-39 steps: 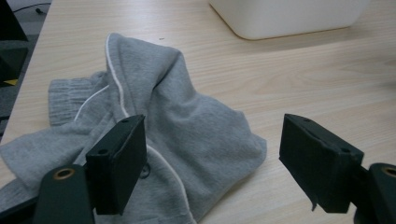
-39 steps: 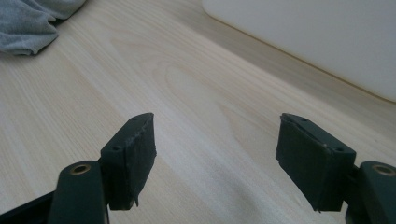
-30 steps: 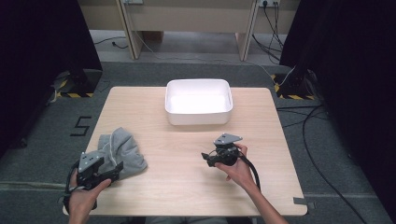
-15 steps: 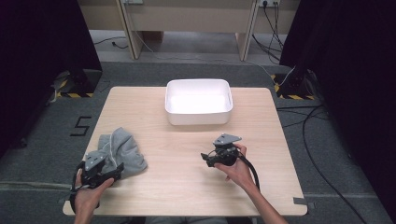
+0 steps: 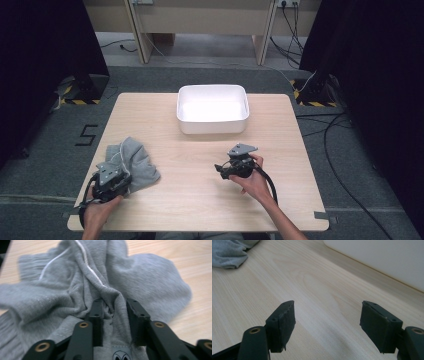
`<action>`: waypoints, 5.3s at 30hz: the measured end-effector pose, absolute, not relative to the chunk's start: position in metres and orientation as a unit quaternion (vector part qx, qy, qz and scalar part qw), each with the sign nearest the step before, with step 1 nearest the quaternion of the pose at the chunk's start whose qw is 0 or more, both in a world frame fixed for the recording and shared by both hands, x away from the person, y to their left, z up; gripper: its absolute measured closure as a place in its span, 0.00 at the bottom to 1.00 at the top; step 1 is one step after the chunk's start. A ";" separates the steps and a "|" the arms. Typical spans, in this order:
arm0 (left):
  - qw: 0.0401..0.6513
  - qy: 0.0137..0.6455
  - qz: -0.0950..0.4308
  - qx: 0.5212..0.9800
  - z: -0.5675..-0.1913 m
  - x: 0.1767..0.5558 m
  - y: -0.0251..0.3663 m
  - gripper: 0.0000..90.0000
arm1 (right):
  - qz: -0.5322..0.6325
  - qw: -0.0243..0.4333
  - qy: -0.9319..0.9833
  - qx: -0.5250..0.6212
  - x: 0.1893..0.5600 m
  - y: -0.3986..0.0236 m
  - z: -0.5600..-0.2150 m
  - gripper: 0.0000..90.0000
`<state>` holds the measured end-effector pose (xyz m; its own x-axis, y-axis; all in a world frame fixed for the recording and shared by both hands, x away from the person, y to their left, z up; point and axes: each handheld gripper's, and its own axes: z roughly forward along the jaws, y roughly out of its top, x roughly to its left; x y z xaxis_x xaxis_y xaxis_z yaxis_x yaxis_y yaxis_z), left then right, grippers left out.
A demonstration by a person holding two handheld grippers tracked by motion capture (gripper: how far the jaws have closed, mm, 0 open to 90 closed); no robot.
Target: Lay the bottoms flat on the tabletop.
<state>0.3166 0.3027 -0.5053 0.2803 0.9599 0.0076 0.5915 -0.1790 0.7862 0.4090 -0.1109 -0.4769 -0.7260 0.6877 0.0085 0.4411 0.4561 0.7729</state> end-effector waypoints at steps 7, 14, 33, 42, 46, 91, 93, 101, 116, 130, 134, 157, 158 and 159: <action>0.375 0.492 0.229 0.752 -0.505 0.316 0.263 0.81 | 0.396 0.154 0.840 0.337 0.409 -0.111 -0.477 0.32; 0.400 0.429 0.188 0.788 -0.504 0.312 0.208 0.81 | 0.399 0.154 0.839 0.337 0.408 -0.111 -0.476 0.32; 0.472 0.426 0.161 0.755 -0.467 0.309 0.210 0.54 | 0.412 0.145 0.840 0.323 0.402 -0.102 -0.471 0.32; 0.449 0.505 0.179 0.715 -0.473 0.320 0.240 0.43 | 0.418 0.144 0.839 0.316 0.402 -0.095 -0.465 0.32; 0.450 0.521 0.147 0.710 -0.487 0.326 0.240 0.41 | 0.427 0.141 0.836 0.313 0.402 -0.092 -0.461 0.32; 0.465 0.538 0.123 0.692 -0.496 0.327 0.246 0.47 | 0.424 0.214 0.843 0.252 0.392 -0.069 -0.427 1.00; 0.461 0.539 0.122 0.694 -0.498 0.328 0.245 0.47 | 0.425 0.218 0.839 0.260 0.395 -0.081 -0.421 1.00; 0.451 0.532 0.094 0.710 -0.504 0.327 0.235 0.53 | 0.426 0.159 0.848 0.272 0.380 -0.080 -0.431 0.72; 0.444 0.535 0.079 0.715 -0.514 0.328 0.230 0.61 | 0.376 0.080 0.883 0.268 0.359 -0.028 -0.484 0.65; 0.428 0.532 0.106 0.723 -0.518 0.330 0.231 0.67 | 0.414 0.150 0.863 0.246 0.367 -0.119 -0.417 0.95; 0.403 0.529 0.146 0.732 -0.517 0.331 0.232 0.71 | 0.384 0.154 0.865 0.285 0.372 -0.161 -0.429 0.95; 0.427 0.512 0.113 0.736 -0.512 0.330 0.205 0.50 | 0.389 0.166 0.854 0.302 0.362 -0.142 -0.430 0.47; 0.422 0.512 0.120 0.738 -0.512 0.330 0.206 0.50 | 0.392 0.160 0.856 0.298 0.362 -0.132 -0.431 0.46; 0.419 0.513 0.126 0.739 -0.513 0.330 0.207 0.49 | 0.393 0.154 0.858 0.293 0.362 -0.122 -0.433 0.45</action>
<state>0.3303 0.2071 -0.5126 0.4421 0.8632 -0.2437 0.6527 -0.1232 0.7475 0.3621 -0.1222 -0.4334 -0.7808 0.6239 -0.0344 0.3814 0.5194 0.7647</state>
